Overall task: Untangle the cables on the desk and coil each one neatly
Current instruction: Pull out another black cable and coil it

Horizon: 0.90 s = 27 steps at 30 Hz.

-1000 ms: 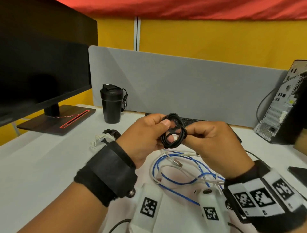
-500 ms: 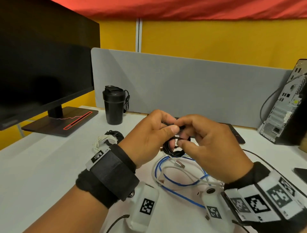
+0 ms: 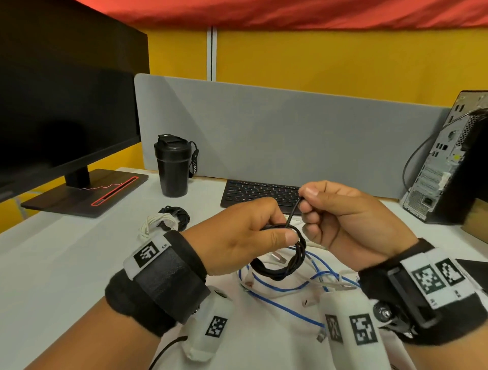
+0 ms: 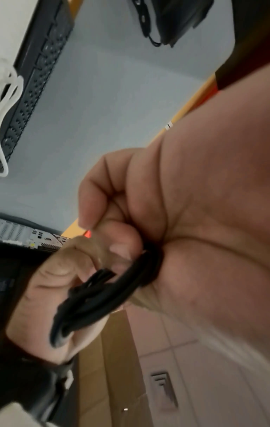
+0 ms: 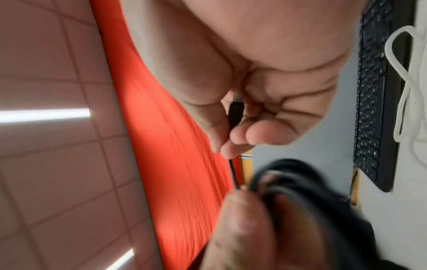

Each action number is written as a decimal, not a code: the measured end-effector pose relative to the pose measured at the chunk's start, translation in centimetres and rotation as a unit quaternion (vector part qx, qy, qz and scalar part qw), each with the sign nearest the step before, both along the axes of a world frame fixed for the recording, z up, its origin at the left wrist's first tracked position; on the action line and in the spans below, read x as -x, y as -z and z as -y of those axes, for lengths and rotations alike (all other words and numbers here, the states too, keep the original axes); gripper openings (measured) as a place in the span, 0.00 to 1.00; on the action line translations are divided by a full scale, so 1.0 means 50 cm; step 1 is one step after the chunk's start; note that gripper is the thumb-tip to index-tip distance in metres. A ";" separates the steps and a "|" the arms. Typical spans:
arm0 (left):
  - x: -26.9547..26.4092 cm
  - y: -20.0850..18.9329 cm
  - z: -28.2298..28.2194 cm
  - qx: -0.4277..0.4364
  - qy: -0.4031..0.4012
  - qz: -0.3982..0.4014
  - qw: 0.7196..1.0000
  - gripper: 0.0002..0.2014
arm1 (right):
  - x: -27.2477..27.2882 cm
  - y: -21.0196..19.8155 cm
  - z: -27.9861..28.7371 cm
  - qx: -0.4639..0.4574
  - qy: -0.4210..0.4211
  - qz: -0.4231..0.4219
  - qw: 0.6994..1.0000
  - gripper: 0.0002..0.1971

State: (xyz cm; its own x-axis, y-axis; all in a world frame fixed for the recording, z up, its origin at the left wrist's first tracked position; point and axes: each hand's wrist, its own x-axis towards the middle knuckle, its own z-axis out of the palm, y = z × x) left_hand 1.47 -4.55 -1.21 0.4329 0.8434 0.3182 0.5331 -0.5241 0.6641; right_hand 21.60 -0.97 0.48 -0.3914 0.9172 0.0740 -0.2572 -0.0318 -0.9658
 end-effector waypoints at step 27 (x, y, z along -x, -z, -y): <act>-0.006 0.018 -0.038 0.218 -0.094 0.450 0.861 0.03 | 0.040 0.019 0.040 -0.480 0.180 0.403 0.759 0.21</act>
